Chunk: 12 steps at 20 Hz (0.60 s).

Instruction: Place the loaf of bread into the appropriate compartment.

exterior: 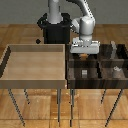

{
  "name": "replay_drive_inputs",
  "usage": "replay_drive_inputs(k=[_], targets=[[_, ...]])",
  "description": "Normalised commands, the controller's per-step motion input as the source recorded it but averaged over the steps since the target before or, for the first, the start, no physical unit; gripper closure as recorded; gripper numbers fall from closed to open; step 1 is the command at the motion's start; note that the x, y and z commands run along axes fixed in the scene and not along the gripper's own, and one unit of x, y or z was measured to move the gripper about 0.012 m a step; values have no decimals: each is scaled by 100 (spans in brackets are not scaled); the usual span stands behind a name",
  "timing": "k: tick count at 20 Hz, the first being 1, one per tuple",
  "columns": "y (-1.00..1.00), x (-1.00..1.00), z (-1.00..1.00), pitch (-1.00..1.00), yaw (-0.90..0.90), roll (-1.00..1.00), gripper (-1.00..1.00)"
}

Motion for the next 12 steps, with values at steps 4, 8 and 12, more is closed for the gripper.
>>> replay_drive_inputs(k=[4, 8, 12], targets=[[0, 0, 0, 0, 0, 0, -100], [0, 0, 0, 0, 0, 0, -100], [0, 0, 0, 0, 0, 0, -100]])
